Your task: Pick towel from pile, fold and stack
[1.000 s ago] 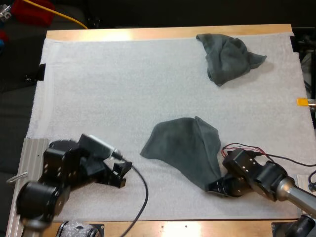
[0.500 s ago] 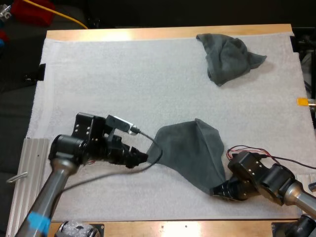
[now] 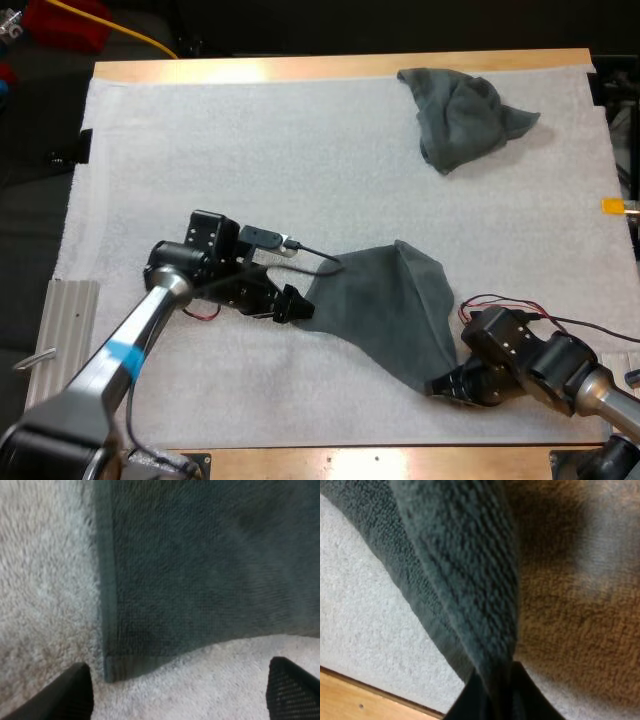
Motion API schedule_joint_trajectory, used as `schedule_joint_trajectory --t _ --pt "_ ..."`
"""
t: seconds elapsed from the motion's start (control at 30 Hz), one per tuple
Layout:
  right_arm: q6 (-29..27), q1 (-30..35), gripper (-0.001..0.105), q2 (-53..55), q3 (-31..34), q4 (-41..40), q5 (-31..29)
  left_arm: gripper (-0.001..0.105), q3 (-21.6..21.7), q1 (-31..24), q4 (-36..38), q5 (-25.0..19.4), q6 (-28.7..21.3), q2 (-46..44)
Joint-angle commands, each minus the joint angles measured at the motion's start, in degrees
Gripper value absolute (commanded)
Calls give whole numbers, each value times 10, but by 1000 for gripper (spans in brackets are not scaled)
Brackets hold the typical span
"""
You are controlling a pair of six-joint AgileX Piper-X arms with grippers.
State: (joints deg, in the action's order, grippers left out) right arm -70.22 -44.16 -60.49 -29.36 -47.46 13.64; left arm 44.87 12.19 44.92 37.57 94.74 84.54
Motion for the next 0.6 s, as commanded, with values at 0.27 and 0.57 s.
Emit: schedule_joint_trajectory --t 0.27,0.57 --pt "-4 0 1 4 -1 -4 -1 69 2 3 -53 83 38 95" --pt "-2 0 1 4 -1 18 -1 69 3 3 -43 83 42 111"
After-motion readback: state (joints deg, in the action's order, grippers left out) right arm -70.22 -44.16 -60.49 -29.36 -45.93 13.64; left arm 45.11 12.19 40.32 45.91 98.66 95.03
